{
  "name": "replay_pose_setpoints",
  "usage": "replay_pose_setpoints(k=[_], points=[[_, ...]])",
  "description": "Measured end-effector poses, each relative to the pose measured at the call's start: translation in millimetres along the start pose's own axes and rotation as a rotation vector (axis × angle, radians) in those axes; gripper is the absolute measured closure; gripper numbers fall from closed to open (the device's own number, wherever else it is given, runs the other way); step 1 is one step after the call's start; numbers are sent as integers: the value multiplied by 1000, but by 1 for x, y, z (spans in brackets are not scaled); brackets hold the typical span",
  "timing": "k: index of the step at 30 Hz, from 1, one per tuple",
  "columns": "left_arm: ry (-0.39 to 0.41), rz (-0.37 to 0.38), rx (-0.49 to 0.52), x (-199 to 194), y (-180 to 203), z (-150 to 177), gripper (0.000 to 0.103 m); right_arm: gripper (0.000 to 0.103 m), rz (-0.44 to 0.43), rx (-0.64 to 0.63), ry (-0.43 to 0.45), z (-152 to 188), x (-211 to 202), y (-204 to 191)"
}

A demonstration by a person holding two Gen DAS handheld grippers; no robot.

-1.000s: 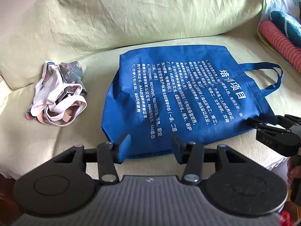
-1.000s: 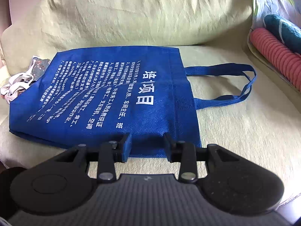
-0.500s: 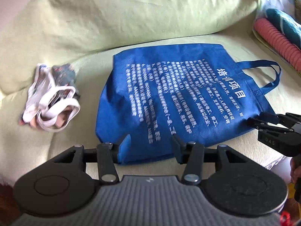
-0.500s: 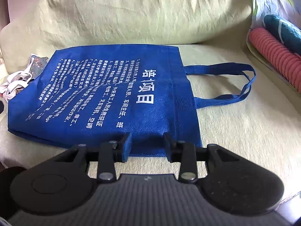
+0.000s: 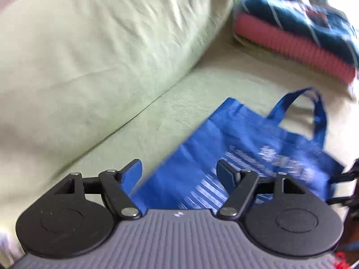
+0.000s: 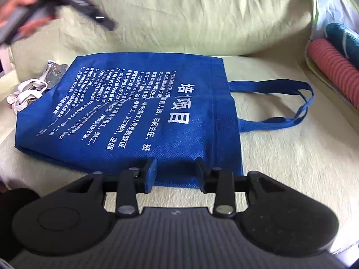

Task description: Fold shopping bag

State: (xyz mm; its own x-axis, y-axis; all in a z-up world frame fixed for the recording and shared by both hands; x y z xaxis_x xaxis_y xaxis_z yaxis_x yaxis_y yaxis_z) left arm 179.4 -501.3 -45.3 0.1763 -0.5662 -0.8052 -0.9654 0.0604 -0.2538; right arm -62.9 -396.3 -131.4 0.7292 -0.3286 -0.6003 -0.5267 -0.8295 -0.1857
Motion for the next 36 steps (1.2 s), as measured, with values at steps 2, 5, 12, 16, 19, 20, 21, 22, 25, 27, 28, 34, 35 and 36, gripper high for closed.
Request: replay_pose_setpoints(k=[2,5,12,16,19,20,21,22,25,27,28,34,35,36], points=[[-60,59,73,32,-10,-10,27,68,-14,0,-9,-1,1,1],[-149,253,101,74,-19,-15,27,65,-36,6,-23,-3,2,3],[-198,529,90,113,-21,-16,36,60,-60,-3,-52,-6,5,2],[-265,570,113,129,-13,-1,66,60,-57,-4,-58,-6,6,1],[-272,561,134,132,-8,5,98,60,-53,-11,-57,-6,7,0],[-253,546,159,127,-5,6,100,60,-50,-12,-58,-6,7,-1],[-229,532,189,119,0,6,103,60,-48,-14,-60,-7,7,-1],[-204,517,219,111,4,6,103,60,-45,-17,-61,-7,7,-1],[-83,447,373,65,29,11,103,61,-20,-30,-70,-8,8,-5],[2,381,467,28,49,16,103,64,-5,-19,-71,-9,8,-5],[33,359,501,13,59,19,103,65,2,-8,-70,-9,8,-4],[193,232,627,-66,153,59,103,76,9,46,-53,-9,8,3],[191,220,627,-67,171,69,103,78,8,59,-47,-9,8,6],[180,213,626,-65,187,79,103,84,8,84,-38,-9,7,10]])
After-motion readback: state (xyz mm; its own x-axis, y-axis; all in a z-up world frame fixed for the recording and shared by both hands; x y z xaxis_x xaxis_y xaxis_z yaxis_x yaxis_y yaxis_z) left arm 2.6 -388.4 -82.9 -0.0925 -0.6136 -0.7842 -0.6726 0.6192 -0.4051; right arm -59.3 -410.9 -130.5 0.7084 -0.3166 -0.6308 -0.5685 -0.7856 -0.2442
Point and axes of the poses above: each gripper's, at about its wrist camera, not at the fingertips, and x roughly the way its jaws point, y to its right, z to its underside, the point moved 5 cm from there along x, roughly the way its jaws point, and after that the axes turned 1 degree about y, right-handed, at the moved point
